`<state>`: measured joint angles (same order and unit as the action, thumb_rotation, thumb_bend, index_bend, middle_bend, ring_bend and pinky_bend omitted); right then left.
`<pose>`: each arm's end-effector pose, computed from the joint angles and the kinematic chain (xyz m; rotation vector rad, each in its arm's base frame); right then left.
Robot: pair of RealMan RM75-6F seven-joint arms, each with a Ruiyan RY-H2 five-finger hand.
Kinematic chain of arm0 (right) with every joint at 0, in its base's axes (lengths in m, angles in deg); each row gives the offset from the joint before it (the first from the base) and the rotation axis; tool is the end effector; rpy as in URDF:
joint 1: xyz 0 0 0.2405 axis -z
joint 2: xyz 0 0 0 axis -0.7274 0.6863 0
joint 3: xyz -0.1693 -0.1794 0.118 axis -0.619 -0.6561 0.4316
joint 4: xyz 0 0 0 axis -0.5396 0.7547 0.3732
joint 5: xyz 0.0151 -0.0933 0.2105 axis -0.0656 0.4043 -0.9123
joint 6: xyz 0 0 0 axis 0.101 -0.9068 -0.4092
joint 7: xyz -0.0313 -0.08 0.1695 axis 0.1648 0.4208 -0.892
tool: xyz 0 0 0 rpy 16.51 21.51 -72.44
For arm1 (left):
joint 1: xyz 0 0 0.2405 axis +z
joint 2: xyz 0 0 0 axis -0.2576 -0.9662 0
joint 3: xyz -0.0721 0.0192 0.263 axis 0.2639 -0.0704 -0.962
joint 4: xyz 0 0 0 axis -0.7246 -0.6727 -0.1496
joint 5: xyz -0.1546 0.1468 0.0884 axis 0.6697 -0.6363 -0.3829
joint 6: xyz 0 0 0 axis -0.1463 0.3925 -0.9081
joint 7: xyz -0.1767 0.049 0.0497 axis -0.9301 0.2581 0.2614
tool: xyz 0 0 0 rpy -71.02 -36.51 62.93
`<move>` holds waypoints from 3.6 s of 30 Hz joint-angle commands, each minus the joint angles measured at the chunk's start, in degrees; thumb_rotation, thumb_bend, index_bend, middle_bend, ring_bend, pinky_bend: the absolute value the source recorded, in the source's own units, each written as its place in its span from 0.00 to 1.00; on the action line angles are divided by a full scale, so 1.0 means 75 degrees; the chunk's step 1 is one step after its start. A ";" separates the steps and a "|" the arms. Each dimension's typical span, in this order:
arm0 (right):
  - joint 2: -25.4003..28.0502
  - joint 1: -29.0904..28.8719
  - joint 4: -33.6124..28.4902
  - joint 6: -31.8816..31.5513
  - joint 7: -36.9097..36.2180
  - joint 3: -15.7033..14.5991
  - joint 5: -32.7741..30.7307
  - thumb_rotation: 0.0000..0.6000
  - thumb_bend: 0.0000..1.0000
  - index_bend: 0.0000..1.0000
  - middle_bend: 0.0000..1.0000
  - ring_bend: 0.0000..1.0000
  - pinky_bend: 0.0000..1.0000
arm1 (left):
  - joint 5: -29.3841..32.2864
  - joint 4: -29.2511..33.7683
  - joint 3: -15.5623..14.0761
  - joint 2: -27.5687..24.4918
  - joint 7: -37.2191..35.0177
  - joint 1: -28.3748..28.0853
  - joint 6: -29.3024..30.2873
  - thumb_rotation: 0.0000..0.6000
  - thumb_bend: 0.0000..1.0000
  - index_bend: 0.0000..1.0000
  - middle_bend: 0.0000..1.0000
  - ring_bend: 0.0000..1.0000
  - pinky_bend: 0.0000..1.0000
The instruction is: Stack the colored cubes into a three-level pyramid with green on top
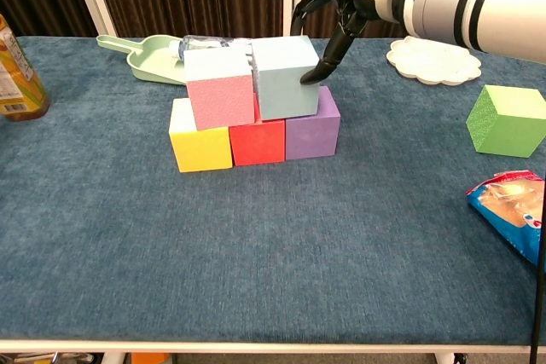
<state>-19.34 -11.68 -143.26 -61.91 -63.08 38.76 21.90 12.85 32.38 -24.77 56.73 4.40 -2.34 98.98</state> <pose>-0.0411 -0.4338 -0.0398 1.9520 -1.0899 1.0581 -0.3167 0.3236 0.0943 -1.3127 -1.2020 -1.1177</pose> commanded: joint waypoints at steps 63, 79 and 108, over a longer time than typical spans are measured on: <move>-0.0010 -0.0224 -0.0348 0.0292 -0.0304 0.0186 0.0166 1.00 0.01 0.00 0.15 0.00 0.00 | -0.0096 -0.0049 -0.0032 -0.0009 -0.0283 0.0113 0.0060 1.00 0.04 0.11 0.09 0.03 0.14; -0.0752 -0.0820 0.0144 0.0235 -0.0004 0.0405 -0.0347 1.00 0.01 0.00 0.19 0.00 0.00 | -0.0145 -0.0095 -0.0012 -0.0067 -0.0445 0.0133 0.0096 1.00 0.04 0.11 0.09 0.03 0.14; -0.1267 -0.1113 0.0582 0.0179 0.0073 0.0472 -0.0654 1.00 0.06 0.00 0.37 0.00 0.00 | -0.0188 -0.0186 -0.0106 0.0035 -0.0442 0.0117 -0.0010 1.00 0.04 0.11 0.09 0.03 0.14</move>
<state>-28.82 -20.01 -138.92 -60.56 -62.52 42.27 17.02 11.44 30.98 -25.57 56.99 1.07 -1.46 98.91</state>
